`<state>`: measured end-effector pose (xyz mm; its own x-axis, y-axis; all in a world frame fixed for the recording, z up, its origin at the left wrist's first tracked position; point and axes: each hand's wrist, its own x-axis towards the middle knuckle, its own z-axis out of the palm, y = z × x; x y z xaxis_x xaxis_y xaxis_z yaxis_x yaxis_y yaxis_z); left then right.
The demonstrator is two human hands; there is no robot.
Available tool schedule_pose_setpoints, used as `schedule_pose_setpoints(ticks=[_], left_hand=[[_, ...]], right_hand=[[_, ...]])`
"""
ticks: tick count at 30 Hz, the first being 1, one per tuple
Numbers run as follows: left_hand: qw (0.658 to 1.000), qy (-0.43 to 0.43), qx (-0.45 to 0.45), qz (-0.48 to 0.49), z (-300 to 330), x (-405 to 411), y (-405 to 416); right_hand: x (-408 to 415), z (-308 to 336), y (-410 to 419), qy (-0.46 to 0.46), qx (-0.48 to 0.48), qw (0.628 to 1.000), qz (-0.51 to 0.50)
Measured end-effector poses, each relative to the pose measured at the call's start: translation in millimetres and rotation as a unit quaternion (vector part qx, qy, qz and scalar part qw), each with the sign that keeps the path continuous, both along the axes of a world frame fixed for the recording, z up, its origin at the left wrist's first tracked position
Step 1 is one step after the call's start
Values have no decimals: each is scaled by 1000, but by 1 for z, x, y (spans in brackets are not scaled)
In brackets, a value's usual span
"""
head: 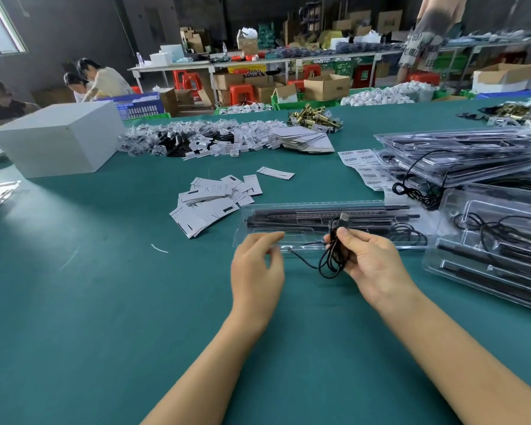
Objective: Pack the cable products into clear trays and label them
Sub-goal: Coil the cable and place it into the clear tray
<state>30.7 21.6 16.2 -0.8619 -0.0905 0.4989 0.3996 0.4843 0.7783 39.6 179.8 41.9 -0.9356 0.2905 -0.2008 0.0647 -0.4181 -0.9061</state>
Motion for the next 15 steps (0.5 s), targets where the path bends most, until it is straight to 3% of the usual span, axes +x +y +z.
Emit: schedule_pose_setpoints(ticks=[4, 8, 10, 12, 13, 15], left_hand=[[995, -16, -77, 65, 1, -17, -27], [995, -39, -94, 3, 3, -10, -19], [991, -127, -47, -22, 0, -7, -8], [970, -231, 65, -26, -1, -5, -1], [966, -243, 91, -13, -1, -4, -1], [984, -169, -41, 34, -3, -9, -9]], right_hand=[[-2, 6, 13, -24, -88, 996, -6], [-3, 4, 13, -61, -160, 985, 18], [-3, 3, 10, -76, -167, 982, 35], [-3, 1, 6, -95, -157, 982, 51], [-2, 0, 4, -106, -152, 981, 59], [0, -1, 0, -127, -146, 978, 74]])
